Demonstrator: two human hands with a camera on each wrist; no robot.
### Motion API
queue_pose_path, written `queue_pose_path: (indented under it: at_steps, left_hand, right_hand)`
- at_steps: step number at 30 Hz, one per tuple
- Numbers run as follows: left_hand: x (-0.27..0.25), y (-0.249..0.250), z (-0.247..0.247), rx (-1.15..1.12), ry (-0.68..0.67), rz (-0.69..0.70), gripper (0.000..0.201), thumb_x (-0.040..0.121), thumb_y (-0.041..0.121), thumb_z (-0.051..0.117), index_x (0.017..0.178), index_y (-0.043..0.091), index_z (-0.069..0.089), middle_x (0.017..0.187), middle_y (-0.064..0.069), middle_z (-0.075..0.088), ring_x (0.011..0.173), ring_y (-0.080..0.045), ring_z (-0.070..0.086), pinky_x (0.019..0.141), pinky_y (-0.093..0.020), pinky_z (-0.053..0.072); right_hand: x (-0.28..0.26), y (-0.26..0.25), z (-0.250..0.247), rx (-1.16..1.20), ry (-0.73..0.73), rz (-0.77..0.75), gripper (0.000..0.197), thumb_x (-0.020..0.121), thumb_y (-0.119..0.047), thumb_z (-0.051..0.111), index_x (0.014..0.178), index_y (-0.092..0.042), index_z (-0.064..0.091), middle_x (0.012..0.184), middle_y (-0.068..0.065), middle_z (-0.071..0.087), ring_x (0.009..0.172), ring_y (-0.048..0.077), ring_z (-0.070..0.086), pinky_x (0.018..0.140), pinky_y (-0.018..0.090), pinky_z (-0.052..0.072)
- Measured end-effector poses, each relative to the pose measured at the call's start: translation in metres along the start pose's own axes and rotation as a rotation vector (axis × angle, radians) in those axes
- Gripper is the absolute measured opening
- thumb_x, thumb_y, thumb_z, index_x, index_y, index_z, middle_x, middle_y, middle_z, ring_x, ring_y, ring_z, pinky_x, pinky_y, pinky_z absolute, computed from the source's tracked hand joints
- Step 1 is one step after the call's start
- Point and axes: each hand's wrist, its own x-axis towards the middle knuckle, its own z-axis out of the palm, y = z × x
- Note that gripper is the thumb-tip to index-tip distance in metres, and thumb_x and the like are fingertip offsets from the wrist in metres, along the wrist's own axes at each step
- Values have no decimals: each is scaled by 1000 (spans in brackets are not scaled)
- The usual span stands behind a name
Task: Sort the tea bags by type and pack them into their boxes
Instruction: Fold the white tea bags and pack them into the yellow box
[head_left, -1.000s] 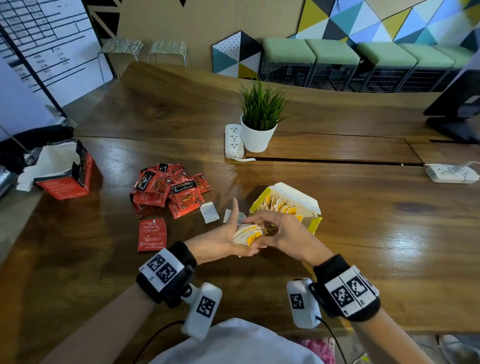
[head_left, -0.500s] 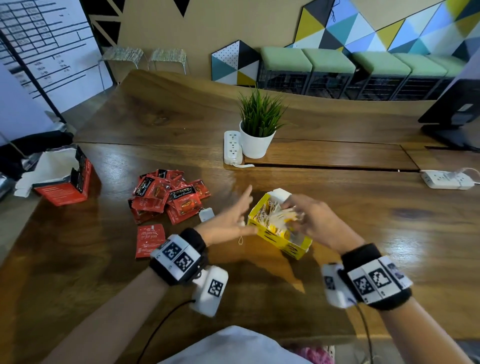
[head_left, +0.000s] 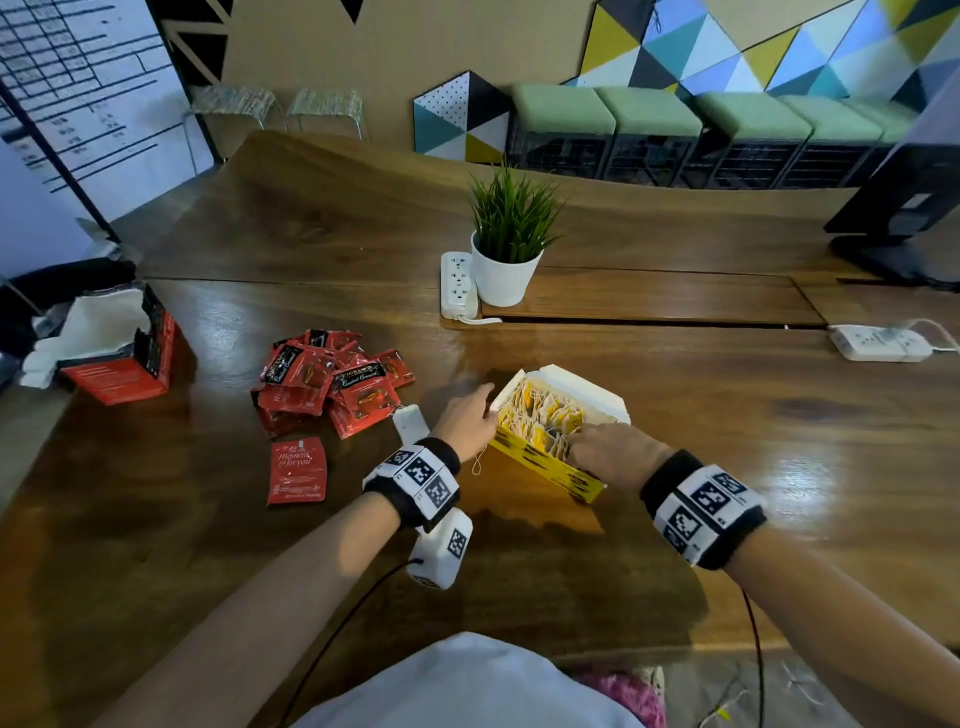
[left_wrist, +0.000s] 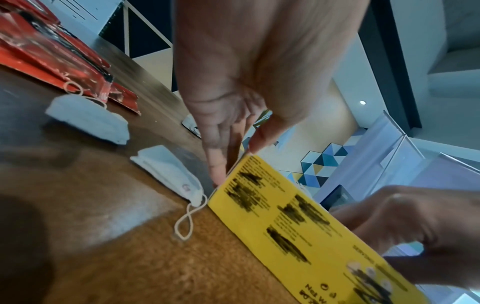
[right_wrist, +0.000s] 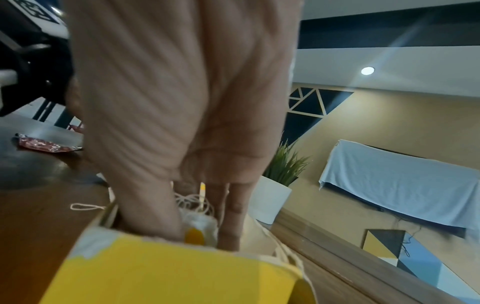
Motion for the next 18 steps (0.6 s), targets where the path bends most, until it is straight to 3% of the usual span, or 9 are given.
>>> queue_pose_path:
  at_steps: [3,7,12,15,18]
  left_hand:
    - [4,-9,6,-36,26,8,44,99,18,37,142,8,36,134,-18,52,119,-31,54,100,-44,45]
    - [5,-18,19,-127,71,-7,37,98,18,37,131,7,49,122,-19,59,115,-34,55,96,-47,48]
    - [1,-15,14,-160,30,-6,40,98,25,40,136,12,44,130,-16,55,113,-30,59,95,-44,50]
    - [-10,-18,-8,-186,0,54,46,97,32,43,139,15,39,134,-10,52,115,-24,58,102,-39,44]
    - [-13,-37,-44,-181,92,43,33,98,19,40,130,11,48,124,-8,61,109,-19,60,93,-30,48]
  right_hand:
    - [1,-3,3,19,45,3,27,96,-5,42,118,-10,58,123,7,56,109,23,57,86,35,52]
    - [-5,-10,4,72,46,-8,42,94,0,44,133,-13,48,136,8,41,116,23,53,95,33,48]
    - [-8,-4,6,186,34,-22,47,93,3,45,136,-16,44,143,10,37,122,27,50,101,36,44]
    - [-12,7,8,348,131,-24,45,90,0,52,130,-21,50,137,8,45,120,25,52,101,37,44]
    - [-21,8,-3,564,304,-2,37,91,-14,57,128,-20,53,129,1,52,113,19,56,99,37,44]
